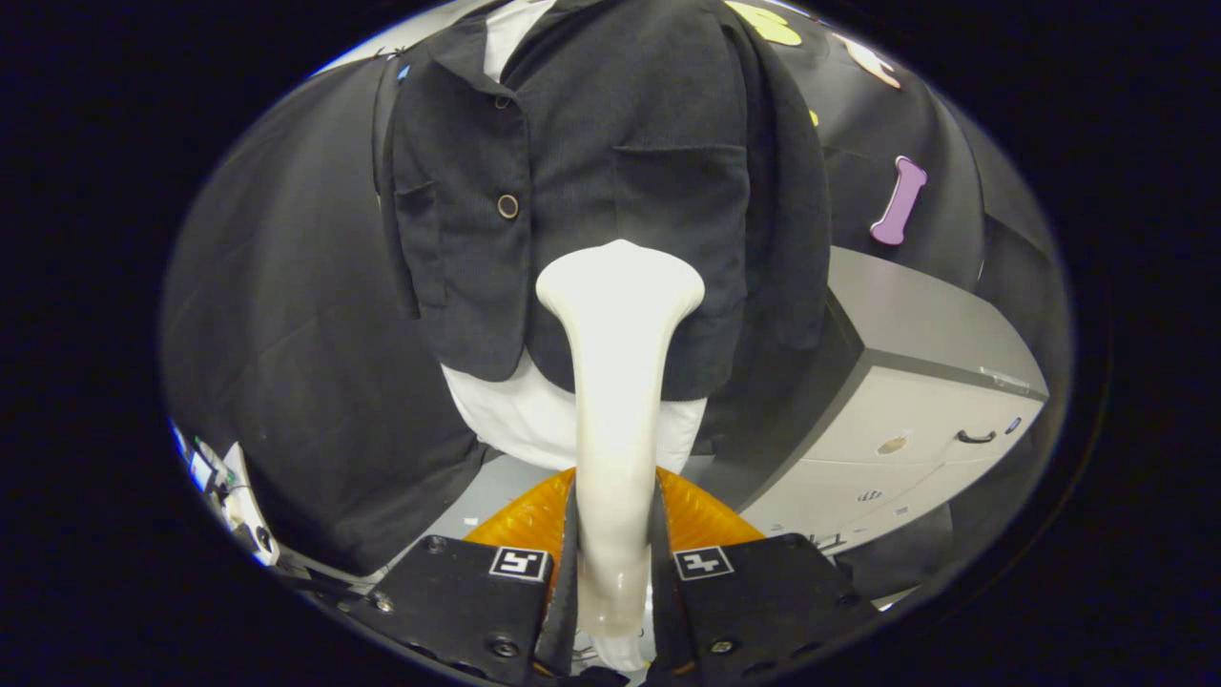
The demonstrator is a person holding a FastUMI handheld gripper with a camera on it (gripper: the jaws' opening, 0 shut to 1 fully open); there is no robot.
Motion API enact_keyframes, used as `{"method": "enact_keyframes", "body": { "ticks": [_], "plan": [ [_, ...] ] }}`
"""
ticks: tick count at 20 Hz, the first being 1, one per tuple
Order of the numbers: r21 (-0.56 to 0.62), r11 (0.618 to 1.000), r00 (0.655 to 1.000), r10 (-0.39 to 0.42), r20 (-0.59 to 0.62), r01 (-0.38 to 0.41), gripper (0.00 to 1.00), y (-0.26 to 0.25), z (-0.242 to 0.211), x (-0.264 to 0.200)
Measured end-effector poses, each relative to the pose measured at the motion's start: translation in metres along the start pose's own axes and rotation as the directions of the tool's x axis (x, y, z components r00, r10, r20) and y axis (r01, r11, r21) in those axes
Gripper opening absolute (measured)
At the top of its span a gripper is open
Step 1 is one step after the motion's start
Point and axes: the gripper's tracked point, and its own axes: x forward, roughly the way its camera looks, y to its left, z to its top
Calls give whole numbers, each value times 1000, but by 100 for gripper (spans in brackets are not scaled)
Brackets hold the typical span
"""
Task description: Iron the clothes twice with a garment steamer, once on the left side and once on the right side.
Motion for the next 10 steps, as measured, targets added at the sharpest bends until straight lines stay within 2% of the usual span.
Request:
{"method": "enact_keyframes", "body": {
  "ticks": [3, 10],
  "plan": [
    [8, 1000, 999, 5, 31, -6, 35, 0, 13, -14],
    [-15, 1000, 984, 27, 176, -25, 35, 17, 81, -67]
  ]
}}
